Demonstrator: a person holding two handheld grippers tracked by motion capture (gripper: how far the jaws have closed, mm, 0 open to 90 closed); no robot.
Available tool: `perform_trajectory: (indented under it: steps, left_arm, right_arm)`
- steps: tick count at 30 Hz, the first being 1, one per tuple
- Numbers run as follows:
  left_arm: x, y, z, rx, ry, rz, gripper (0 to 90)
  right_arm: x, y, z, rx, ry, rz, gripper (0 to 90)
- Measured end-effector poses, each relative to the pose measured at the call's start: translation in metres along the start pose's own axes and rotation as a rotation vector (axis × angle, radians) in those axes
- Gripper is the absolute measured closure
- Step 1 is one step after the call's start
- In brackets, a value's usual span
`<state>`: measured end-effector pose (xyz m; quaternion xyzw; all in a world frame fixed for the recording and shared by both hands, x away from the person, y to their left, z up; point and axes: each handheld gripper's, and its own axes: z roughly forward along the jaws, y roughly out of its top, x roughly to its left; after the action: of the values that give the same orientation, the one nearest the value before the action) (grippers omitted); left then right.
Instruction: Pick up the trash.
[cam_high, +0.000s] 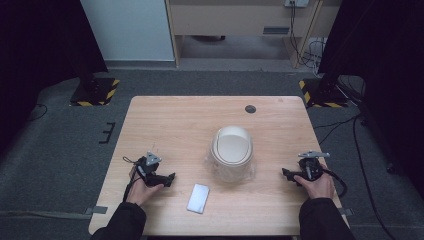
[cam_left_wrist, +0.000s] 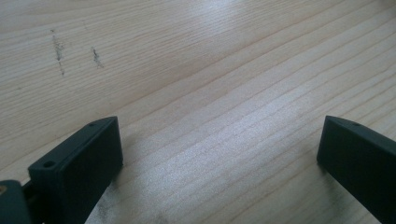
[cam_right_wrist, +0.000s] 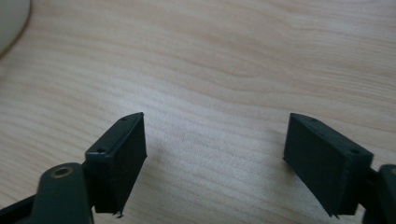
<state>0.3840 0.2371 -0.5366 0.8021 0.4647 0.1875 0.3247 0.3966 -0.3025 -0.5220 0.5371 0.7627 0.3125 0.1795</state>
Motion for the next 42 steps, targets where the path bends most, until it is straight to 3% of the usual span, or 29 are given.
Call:
perform_trajectory:
  steps: [7, 9, 10, 17, 24, 25, 32, 40, 42]
  left_arm:
    - [0.0, 0.0, 0.0, 0.0, 0.001, 0.0, 0.0]
    - [0.0, 0.0, 0.0, 0.0, 0.001, 0.0, 0.0]
    - [0.0, 0.0, 0.0, 0.0, 0.001, 0.0, 0.0]
    - [0.0, 0.0, 0.0, 0.001, 0.001, -0.001, 0.0]
    - [0.0, 0.0, 0.0, 0.001, 0.003, -0.003, 0.0]
    - [0.0, 0.0, 0.0, 0.001, 0.003, -0.003, 0.0]
    - [-0.001, 0.0, 0.0, 0.001, 0.004, -0.003, 0.0]
    - [-0.001, 0.0, 0.0, 0.0, 0.004, -0.005, 0.0]
    - [-0.001, 0.0, 0.0, 0.001, 0.005, -0.004, 0.0]
  right_arm:
    - [0.004, 0.012, -0.017, -0.156, 0.005, 0.068, 22.1]
    - [0.005, 0.013, -0.019, -0.172, 0.008, 0.072, 21.9]
    - [0.008, 0.016, -0.025, -0.216, 0.015, 0.081, 22.0]
    - [0.017, 0.028, -0.039, -0.295, 0.022, 0.078, 21.7]
    - [0.027, 0.044, -0.056, -0.368, 0.043, 0.041, 18.4]
    - [0.033, 0.049, -0.061, -0.396, 0.049, 0.027, 18.0]
    - [0.055, 0.065, -0.077, -0.453, 0.075, -0.033, 17.9]
    - [0.075, 0.079, -0.087, -0.504, 0.113, -0.06, 15.6]
    - [0.085, 0.085, -0.091, -0.522, 0.142, -0.069, 13.9]
